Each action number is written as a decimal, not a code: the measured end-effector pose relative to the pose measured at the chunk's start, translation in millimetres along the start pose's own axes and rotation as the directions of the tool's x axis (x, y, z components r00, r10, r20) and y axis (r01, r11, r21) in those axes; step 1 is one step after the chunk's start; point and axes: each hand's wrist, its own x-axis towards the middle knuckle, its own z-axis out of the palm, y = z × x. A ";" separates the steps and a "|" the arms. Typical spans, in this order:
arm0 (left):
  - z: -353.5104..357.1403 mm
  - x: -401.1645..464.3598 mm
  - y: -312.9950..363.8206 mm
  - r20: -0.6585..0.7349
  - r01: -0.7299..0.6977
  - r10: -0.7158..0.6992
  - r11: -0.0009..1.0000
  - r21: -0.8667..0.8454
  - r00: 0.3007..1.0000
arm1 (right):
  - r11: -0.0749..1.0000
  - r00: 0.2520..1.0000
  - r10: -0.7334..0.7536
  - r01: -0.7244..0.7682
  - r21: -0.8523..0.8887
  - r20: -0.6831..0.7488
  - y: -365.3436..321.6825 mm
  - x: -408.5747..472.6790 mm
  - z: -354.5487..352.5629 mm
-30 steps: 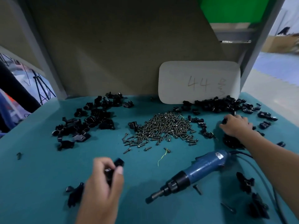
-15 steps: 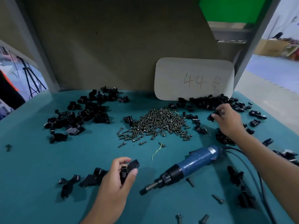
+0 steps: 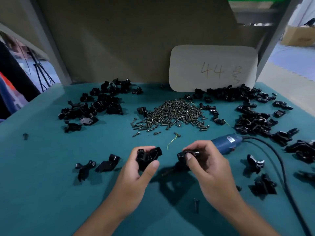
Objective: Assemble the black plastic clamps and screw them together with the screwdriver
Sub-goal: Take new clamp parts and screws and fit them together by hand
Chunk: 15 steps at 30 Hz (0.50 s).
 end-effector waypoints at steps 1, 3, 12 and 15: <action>1.3 -0.1 0.0 -0.005 -0.014 0.014 1.000 0.004 1.000 | 1.000 1.000 -0.012 0.012 0.007 0.001 1.2 -1.8 1.6; 2.3 -1.3 0.0 -0.019 -0.038 0.038 0.999 0.007 0.999 | 0.999 0.999 -0.052 0.052 -0.003 0.009 1.5 -5.5 2.8; 2.8 -4.0 8.9 0.032 -0.076 0.080 0.993 -0.089 0.996 | 0.998 0.998 -0.059 0.058 0.032 0.033 2.5 -8.2 -4.4; 5.8 -7.1 8.6 0.072 -0.066 0.074 0.991 -0.117 0.995 | 0.996 0.999 -0.038 0.035 0.081 0.031 4.3 -6.7 -6.5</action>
